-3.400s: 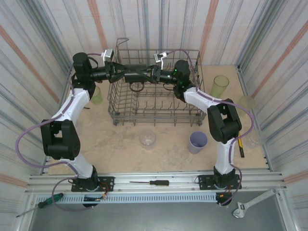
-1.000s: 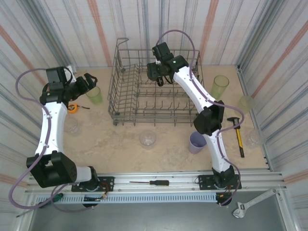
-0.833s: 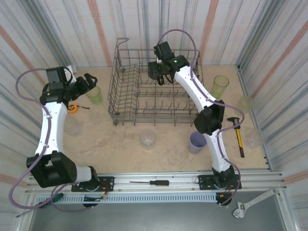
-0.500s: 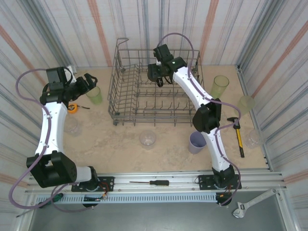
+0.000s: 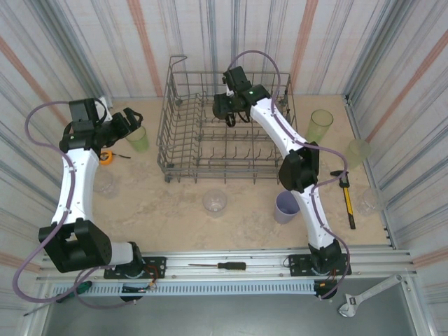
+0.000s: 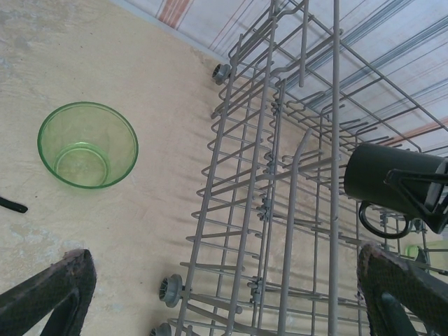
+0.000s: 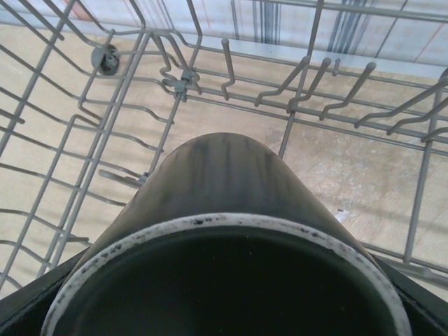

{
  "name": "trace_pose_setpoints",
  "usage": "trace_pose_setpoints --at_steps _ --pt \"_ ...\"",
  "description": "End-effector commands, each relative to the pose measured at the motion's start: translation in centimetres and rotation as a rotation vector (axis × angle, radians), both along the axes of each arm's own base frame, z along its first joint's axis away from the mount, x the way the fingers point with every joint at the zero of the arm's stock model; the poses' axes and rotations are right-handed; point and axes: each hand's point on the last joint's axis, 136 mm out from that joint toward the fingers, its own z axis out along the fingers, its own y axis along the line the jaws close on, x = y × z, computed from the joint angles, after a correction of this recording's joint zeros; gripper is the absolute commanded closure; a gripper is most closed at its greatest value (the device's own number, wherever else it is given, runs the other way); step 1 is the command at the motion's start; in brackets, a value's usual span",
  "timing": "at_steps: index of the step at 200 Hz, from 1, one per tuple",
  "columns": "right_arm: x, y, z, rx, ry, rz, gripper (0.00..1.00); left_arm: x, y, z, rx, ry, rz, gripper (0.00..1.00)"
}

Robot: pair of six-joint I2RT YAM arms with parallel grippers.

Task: Load the cups into the dish rack

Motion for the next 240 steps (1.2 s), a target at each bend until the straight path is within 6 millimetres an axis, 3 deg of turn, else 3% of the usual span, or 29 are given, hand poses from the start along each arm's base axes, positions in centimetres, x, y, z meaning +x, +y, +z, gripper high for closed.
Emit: trace_pose_setpoints --at_steps 1,38,51,87,151,209,240 --pt "1.3 1.4 1.8 0.061 -0.075 0.033 1.00 0.2 -0.3 -0.1 -0.016 -0.008 -0.006 0.01" --pt "1.6 2.1 0.7 0.066 -0.071 0.056 1.00 0.3 -0.3 -0.2 -0.024 -0.004 -0.005 0.01" --pt "1.7 2.4 0.3 0.068 -0.070 0.068 0.93 0.3 -0.4 -0.3 -0.028 -0.002 -0.008 0.01" --pt "2.1 2.7 -0.7 -0.003 -0.102 0.076 0.62 0.3 -0.7 -0.2 -0.042 -0.005 -0.017 0.01" --pt "2.2 3.5 -1.0 -0.060 -0.139 0.115 0.20 0.3 -0.8 -0.1 -0.049 -0.007 -0.024 0.01" --pt "2.1 4.1 -0.3 -0.044 -0.154 0.125 0.01 0.2 -1.0 0.2 -0.057 -0.012 -0.029 0.01" --pt "2.1 3.9 -0.1 -0.044 -0.157 0.120 0.01 0.2 -1.0 0.3 -0.062 -0.014 -0.029 0.01"
